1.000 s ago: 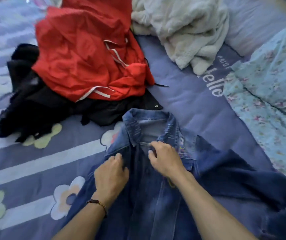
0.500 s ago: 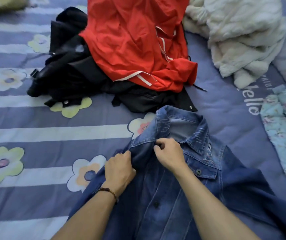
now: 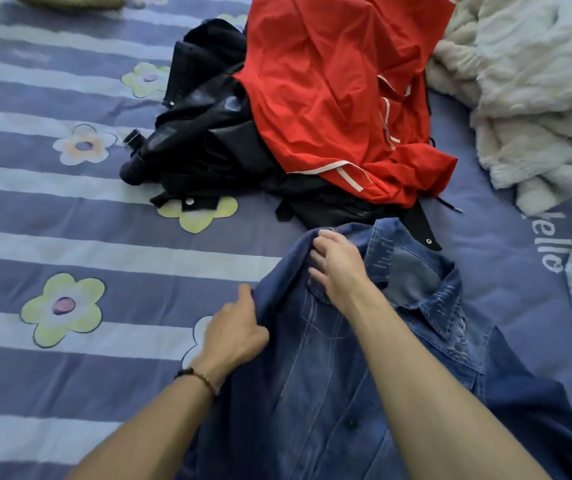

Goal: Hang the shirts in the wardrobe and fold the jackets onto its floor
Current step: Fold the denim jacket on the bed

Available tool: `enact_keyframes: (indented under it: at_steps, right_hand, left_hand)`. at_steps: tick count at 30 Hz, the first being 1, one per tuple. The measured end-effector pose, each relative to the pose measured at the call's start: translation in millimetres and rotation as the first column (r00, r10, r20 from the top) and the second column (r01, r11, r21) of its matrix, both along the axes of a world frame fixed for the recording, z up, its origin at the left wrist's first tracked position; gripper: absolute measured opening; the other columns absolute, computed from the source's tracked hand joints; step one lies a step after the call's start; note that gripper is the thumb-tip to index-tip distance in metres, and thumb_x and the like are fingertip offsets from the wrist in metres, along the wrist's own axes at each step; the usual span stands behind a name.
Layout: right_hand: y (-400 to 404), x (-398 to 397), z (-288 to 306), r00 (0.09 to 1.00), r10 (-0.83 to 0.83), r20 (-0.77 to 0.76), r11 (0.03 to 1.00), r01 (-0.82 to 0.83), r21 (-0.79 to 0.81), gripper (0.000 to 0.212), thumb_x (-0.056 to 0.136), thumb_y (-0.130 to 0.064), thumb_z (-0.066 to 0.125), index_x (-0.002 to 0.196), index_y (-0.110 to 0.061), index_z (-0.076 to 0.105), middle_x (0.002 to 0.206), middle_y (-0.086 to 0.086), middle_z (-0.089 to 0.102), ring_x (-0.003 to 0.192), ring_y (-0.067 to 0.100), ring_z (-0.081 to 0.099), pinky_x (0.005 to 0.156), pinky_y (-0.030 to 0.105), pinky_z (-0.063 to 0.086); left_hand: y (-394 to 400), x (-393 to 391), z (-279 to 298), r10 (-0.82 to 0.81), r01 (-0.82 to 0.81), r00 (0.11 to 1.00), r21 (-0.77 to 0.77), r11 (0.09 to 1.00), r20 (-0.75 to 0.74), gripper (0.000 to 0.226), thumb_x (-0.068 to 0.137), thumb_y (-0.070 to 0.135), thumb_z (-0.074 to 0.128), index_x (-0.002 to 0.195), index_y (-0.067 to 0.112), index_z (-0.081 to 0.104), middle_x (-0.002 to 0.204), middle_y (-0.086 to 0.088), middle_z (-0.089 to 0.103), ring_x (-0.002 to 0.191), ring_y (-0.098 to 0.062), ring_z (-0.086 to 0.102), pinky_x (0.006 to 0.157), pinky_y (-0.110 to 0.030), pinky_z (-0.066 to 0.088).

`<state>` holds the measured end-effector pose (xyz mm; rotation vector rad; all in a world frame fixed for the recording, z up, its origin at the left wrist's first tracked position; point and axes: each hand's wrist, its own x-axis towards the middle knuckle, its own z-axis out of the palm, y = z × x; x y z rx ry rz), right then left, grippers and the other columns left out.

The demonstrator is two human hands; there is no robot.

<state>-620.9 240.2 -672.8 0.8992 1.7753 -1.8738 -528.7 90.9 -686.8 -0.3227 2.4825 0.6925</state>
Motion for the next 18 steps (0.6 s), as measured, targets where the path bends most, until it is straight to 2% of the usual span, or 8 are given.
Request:
enact_keyframes:
  at_steps: [2, 4, 8, 11, 13, 15, 16, 18]
  right_hand:
    - [6.9, 3.5, -9.0, 0.965, 0.261, -0.009, 0.903, -0.241, 0.357, 0.040, 0.097, -0.013, 0.047, 0.136, -0.019, 0.052, 0.136, 0.003, 0.056, 0.123, 0.018, 0.053, 0.107, 0.038, 0.042]
    - [11.2, 6.6, -18.8, 0.937, 0.349, 0.026, 0.790, -0.309, 0.530, 0.041, 0.096, -0.016, 0.050, 0.137, -0.018, 0.051, 0.135, 0.005, 0.057, 0.124, 0.023, 0.052, 0.106, 0.039, 0.042]
    - [19.1, 18.4, -34.2, 0.954, 0.296, -0.047, 0.679, -0.176, 0.713, 0.035, 0.093, -0.021, 0.056, 0.128, -0.015, 0.056, 0.121, 0.005, 0.061, 0.111, 0.024, 0.056, 0.091, 0.033, 0.043]
    - [32.4, 11.9, -36.6, 0.972, 0.162, -0.170, 0.457, 0.079, 0.886, 0.043, 0.088, -0.028, 0.064, 0.126, -0.011, 0.053, 0.123, 0.011, 0.055, 0.115, 0.030, 0.048, 0.094, 0.042, 0.041]
    - [49.4, -0.8, -38.7, 0.980, 0.077, -0.181, 0.480, 0.123, 0.869, 0.065, 0.087, -0.036, 0.068, 0.138, -0.006, 0.042, 0.137, 0.016, 0.049, 0.128, 0.032, 0.042, 0.104, 0.043, 0.035]
    - [64.8, -14.4, -41.3, 0.996, -0.034, -0.087, 0.632, 0.089, 0.770, 0.075, 0.087, -0.040, 0.070, 0.144, -0.005, 0.036, 0.142, 0.013, 0.047, 0.134, 0.030, 0.041, 0.106, 0.038, 0.035]
    - [71.2, -18.0, -44.2, 0.996, -0.062, -0.062, 0.684, 0.088, 0.724, 0.062, 0.087, -0.038, 0.070, 0.134, -0.005, 0.047, 0.127, 0.011, 0.057, 0.125, 0.030, 0.049, 0.098, 0.033, 0.040]
    - [84.3, -20.1, -55.5, 0.991, -0.043, -0.126, 0.661, 0.123, 0.741, 0.023, 0.088, -0.027, 0.070, 0.082, -0.010, 0.055, 0.076, 0.002, 0.053, 0.078, 0.026, 0.055, 0.064, 0.023, 0.038]
  left_hand:
    - [-36.8, -35.2, -5.1, 0.220, -0.221, 0.974, -0.014, 0.975, -0.060, 0.044, 0.080, 0.012, 0.054, 0.120, 0.018, 0.036, 0.101, -0.010, 0.060, 0.090, -0.037, 0.057, 0.077, -0.040, 0.047]
    - [-70.5, -71.9, -5.4, 0.366, -0.381, 0.910, -0.046, 0.923, -0.193, 0.038, 0.085, 0.012, 0.053, 0.121, 0.012, 0.040, 0.117, -0.018, 0.058, 0.103, -0.039, 0.055, 0.083, -0.043, 0.046]
    - [-60.1, -94.5, -18.6, 0.076, -0.098, 0.975, -0.094, 0.991, -0.209, 0.052, 0.092, 0.031, 0.054, 0.138, 0.012, 0.039, 0.138, -0.015, 0.049, 0.126, -0.036, 0.046, 0.102, -0.047, 0.039]
    - [-30.9, -98.3, -41.4, -0.187, 0.137, 0.961, -0.235, 0.962, -0.205, 0.071, 0.093, 0.055, 0.050, 0.149, 0.019, 0.027, 0.150, -0.007, 0.041, 0.143, -0.025, 0.029, 0.118, -0.054, 0.013]
    - [-9.7, -113.6, -54.2, -0.290, 0.231, 0.923, -0.238, 0.943, -0.254, 0.082, 0.091, 0.064, 0.047, 0.154, 0.019, 0.018, 0.153, -0.004, 0.037, 0.146, -0.022, 0.025, 0.120, -0.056, 0.006]
    - [13.0, -127.3, -58.8, -0.377, 0.341, 0.894, -0.177, 0.923, -0.244, 0.091, 0.087, 0.069, 0.049, 0.155, 0.020, 0.015, 0.149, -0.004, 0.042, 0.140, -0.024, 0.035, 0.117, -0.051, 0.019]
    - [23.8, -133.2, -61.4, -0.403, 0.371, 0.881, -0.169, 0.913, -0.247, 0.085, 0.087, 0.068, 0.051, 0.152, 0.021, 0.022, 0.144, -0.005, 0.048, 0.133, -0.027, 0.043, 0.110, -0.048, 0.031]
    - [34.1, -147.8, -63.2, -0.340, 0.290, 0.883, -0.192, 0.938, -0.324, 0.051, 0.092, 0.059, 0.050, 0.126, 0.021, 0.050, 0.121, -0.010, 0.064, 0.111, -0.034, 0.059, 0.085, -0.042, 0.047]
